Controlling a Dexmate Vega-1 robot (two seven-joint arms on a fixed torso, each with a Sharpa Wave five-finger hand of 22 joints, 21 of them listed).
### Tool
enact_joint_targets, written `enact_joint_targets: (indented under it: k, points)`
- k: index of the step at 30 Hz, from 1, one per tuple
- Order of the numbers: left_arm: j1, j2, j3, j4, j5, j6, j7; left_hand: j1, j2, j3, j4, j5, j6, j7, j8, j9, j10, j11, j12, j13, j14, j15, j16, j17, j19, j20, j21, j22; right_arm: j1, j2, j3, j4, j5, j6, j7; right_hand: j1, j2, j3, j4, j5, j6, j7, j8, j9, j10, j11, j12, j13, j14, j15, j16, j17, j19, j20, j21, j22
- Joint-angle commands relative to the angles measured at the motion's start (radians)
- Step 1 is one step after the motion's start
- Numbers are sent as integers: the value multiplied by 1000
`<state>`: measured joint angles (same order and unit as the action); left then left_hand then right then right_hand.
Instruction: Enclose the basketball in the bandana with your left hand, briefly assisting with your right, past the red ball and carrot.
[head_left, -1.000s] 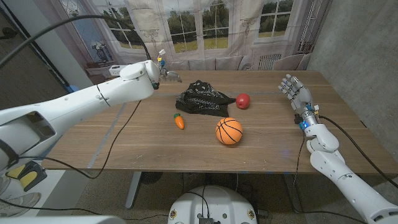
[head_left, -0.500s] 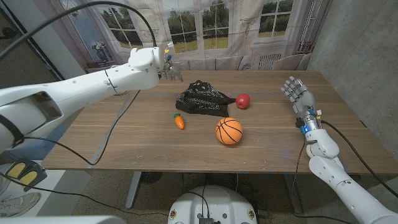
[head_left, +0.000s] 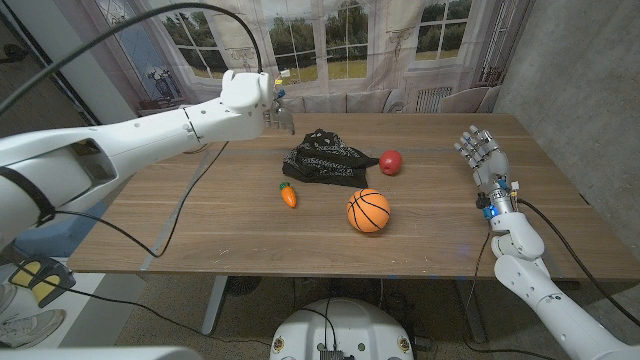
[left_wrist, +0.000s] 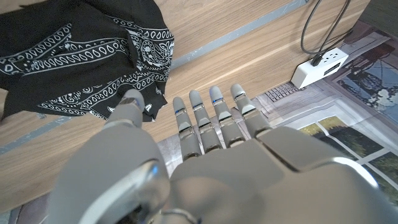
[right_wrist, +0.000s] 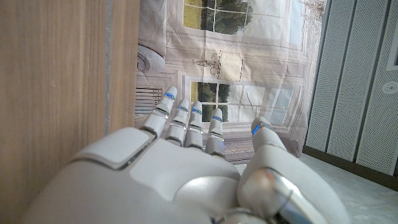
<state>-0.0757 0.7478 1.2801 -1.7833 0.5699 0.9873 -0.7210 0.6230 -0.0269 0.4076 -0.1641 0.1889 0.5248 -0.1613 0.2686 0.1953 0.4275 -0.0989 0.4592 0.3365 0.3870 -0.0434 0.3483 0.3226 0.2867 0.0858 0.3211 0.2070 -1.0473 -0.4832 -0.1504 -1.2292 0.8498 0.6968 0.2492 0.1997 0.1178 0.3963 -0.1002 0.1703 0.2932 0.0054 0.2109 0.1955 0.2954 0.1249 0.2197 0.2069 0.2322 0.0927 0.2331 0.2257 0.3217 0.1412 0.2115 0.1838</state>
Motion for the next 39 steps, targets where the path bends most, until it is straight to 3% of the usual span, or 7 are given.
enact_joint_targets:
  k: [1,6,10,14,21,29,39]
  points:
    - [-7,-84,-7,127,50,-113,-102,37,3,-6,-3,7,-8,-17,-11,3,-31,0,7,12,-28,-22,-11,12,-12,0,-5,4,4,13,1,17,1,11,0,-4,-4,1,4,5,11,-1,3,1,7,-6,6,3,11,-5,4,1,8,-4,7,2]
    - [1,-119,-22,179,52,-154,-118,79,21,-8,-1,3,-27,-14,-27,4,-90,8,2,26,-84,-1,-30,24,-45,9,-18,4,9,16,-2,26,-3,12,-2,-5,-4,1,4,6,12,-1,3,1,7,-3,5,3,12,-5,4,1,8,-4,7,2]
    - [10,-136,-32,198,69,-179,-115,95,27,-14,2,-1,-11,-46,-26,4,-117,11,2,34,-112,11,-40,31,-62,12,-25,4,11,17,1,29,-1,14,-2,-6,-4,0,5,6,12,-1,2,1,8,-4,6,4,12,-5,4,1,8,-5,7,2]
    - [20,-153,-39,210,90,-198,-109,108,32,-16,1,-2,-7,-58,-28,4,-134,12,2,38,-125,12,-45,33,-67,11,-28,3,15,17,1,36,-1,15,1,-7,-4,-1,5,6,13,-1,2,1,8,-6,5,4,13,-6,5,1,9,-5,7,2]
    - [12,-199,-31,276,97,-254,-159,126,33,-21,0,-2,-10,-59,-35,3,-155,15,2,44,-143,17,-52,36,-79,9,-33,3,33,22,0,60,1,19,11,-8,-4,-1,5,7,14,-1,1,1,9,-3,4,4,15,-8,5,1,11,-6,8,2]
    - [12,-242,4,313,186,-275,-145,131,28,-31,3,-3,-19,-59,-44,3,-165,13,6,49,-152,21,-56,39,-84,10,-36,3,49,23,-4,88,1,10,15,-7,-5,-1,5,8,16,0,1,1,10,-4,4,4,17,-8,5,0,12,-5,8,2]
    - [3,-315,10,433,187,-323,-185,131,43,-38,13,-5,2,-50,-40,4,-166,15,15,55,-154,22,-56,46,-86,13,-37,3,68,30,-4,107,3,16,27,-7,-3,-1,4,8,16,-1,0,1,11,-3,3,4,19,-6,5,-1,12,-5,8,2]
